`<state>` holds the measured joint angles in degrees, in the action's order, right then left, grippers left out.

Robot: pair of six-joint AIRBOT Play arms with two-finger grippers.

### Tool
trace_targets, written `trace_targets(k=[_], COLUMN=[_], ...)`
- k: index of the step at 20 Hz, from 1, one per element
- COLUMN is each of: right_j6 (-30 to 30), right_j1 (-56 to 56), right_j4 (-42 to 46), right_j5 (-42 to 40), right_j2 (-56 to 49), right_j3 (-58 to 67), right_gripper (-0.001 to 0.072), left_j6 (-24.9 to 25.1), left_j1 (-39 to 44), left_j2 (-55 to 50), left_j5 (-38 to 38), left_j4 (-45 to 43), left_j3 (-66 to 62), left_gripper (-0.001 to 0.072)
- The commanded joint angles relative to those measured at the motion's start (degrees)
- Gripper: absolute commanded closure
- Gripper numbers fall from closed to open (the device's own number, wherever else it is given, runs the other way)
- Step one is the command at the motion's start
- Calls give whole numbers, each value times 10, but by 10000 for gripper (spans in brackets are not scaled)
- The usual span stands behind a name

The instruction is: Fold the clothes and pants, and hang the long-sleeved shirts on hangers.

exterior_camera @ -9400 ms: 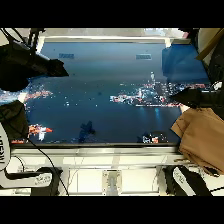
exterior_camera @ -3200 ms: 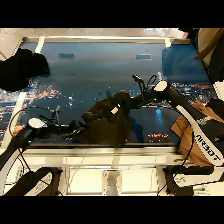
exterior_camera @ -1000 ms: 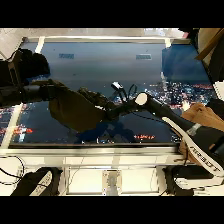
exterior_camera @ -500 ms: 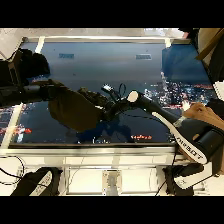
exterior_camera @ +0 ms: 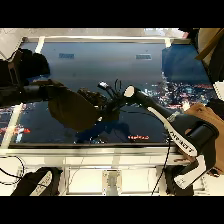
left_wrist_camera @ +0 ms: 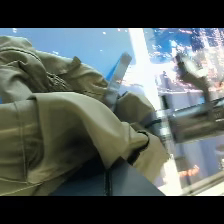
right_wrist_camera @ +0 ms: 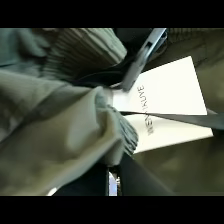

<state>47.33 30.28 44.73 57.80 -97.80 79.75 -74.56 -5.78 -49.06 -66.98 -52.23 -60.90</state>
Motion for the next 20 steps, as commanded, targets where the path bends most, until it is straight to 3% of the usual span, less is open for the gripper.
trace_targets(k=[1, 5, 9, 16, 20], right_j6=[76, 159, 245, 347, 375], right_j1=[-28, -58, -36, -26, -26], right_j4=[64, 146, 140, 141, 160], right_j5=[134, 223, 207, 211, 249], right_j2=[57, 242, 393, 445, 442], right_j3=[35, 61, 155, 412, 332], right_gripper=[686, 685, 687, 688, 687], left_j6=[0, -7, -13, -13, -12], left_j1=[-19, -46, -25, 10, 10], left_j2=[14, 76, 135, 122, 77], left_j5=[0, -2, -14, -58, -86], left_j4=[-54, -78, -73, -72, -4], left_j3=[-2, -6, -83, -299, -304], left_gripper=[695, 696, 697, 697, 697])
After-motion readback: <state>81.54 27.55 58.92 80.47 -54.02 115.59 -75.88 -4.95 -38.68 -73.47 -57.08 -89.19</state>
